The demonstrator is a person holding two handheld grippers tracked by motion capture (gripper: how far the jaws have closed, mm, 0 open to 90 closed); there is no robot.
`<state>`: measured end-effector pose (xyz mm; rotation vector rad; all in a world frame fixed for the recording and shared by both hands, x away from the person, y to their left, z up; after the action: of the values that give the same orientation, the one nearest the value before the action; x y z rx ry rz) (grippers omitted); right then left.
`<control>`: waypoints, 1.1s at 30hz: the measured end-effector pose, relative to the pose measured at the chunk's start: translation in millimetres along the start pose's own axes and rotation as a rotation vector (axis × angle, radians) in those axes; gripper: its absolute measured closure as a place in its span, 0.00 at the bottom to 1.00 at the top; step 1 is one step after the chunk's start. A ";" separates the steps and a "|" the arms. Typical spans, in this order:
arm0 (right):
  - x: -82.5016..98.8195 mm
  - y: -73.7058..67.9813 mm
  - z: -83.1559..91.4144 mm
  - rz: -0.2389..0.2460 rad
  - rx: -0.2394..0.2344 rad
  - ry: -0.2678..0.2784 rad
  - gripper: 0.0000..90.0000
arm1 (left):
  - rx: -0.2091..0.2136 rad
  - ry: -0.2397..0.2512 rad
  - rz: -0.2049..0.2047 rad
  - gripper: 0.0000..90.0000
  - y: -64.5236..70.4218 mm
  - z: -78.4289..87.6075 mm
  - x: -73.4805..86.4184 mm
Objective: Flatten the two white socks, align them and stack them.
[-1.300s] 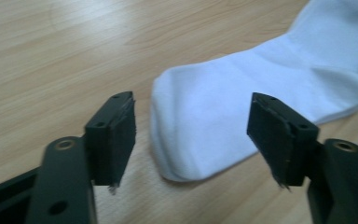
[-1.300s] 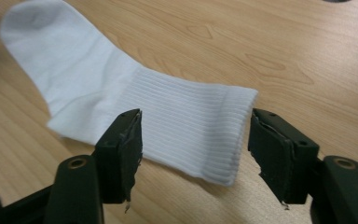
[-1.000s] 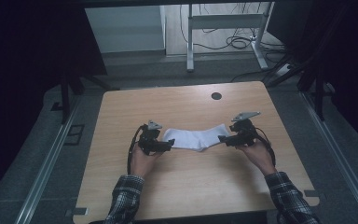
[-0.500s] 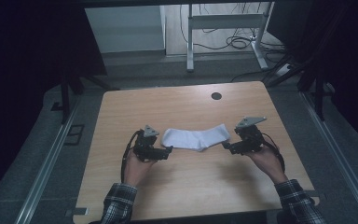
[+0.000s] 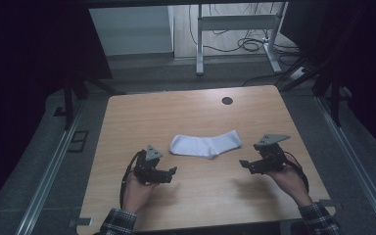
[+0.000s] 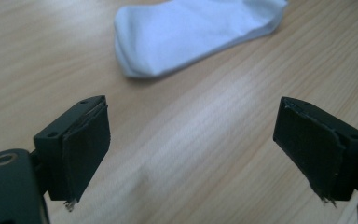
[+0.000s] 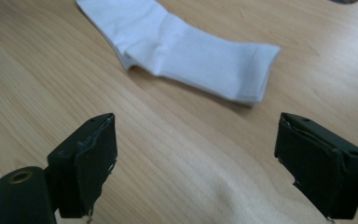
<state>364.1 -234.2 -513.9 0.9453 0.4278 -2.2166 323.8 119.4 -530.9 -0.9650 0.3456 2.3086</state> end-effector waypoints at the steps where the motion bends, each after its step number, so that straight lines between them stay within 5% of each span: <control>1: 3.3 0.0 0.0 -0.002 -0.001 0.000 0.13 | 0.001 0.000 0.002 0.13 0.6 0.1 2.6; 26: 57.7 -4.2 -20.3 -0.026 -0.045 -0.058 0.09 | 0.010 -0.055 0.014 0.11 9.4 -1.8 61.1; 30: 62.0 -6.2 -26.4 0.027 -0.020 -0.046 0.06 | 0.003 -0.048 -0.001 0.10 10.8 -6.1 64.3; 33: 62.1 -6.9 -27.8 0.023 -0.019 -0.033 0.05 | 0.009 -0.048 -0.005 0.10 11.1 -6.1 64.5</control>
<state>342.0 -243.2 -578.1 0.8982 0.4198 -2.2005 284.8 135.9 -581.1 -0.9031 0.3334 2.3192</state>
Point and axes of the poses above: each handheld gripper's, and its own axes: z roughly backward along the jaws, x roughly out of its underside, y roughly to its right, the point moved 5 cm from there along -z, roughly forward along the jaws, and after that the axes turned 2 degrees about -z, right-handed, at the moved point
